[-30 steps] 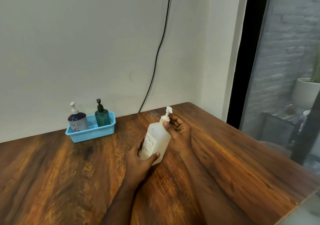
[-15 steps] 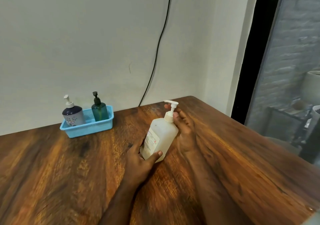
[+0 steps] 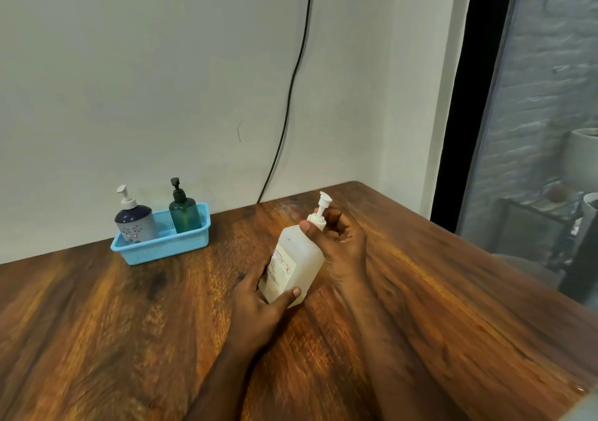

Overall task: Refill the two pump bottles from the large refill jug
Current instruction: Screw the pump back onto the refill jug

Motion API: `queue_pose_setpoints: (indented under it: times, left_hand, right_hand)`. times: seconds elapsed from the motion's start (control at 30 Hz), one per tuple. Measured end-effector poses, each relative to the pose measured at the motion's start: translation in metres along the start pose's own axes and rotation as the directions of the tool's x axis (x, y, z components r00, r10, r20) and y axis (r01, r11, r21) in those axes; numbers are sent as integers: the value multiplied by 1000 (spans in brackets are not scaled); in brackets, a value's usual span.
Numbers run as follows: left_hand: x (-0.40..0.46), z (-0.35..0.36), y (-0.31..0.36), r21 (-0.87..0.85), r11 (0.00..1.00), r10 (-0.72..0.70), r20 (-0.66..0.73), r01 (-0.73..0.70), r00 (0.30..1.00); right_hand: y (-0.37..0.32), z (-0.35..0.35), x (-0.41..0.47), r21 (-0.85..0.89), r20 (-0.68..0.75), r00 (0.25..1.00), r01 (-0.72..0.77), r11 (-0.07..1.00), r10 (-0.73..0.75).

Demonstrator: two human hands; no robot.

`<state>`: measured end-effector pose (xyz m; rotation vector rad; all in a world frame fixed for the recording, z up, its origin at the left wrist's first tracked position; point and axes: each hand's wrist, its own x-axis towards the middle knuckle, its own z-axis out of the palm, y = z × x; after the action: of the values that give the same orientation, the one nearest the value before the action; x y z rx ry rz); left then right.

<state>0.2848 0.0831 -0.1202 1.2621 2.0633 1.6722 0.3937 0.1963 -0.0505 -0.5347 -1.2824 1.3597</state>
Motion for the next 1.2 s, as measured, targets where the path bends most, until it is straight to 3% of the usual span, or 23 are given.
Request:
queue_pose_setpoints:
  times: [0.23,0.73,0.93,1.2]
  left_hand:
    - [1,-3,-1,-35,999,-37,9,37,999]
    - [0,-2,0,-1,1000,-19,-6,19,1000]
    - [0,-1,1,-5,999,-33,19,33,999]
    - [-1,-2,3,-41,998,-36,22,37,999]
  right_hand:
    - [-10,-6,0,212,86,996,-34,977,16]
    - [-5,-9,1,26,116,993,2,1000,-5]
    - [-9,-2,1,30,57,998,-33,999,31]
    - [-7,-5,2,91,81,997,-20,996,13]
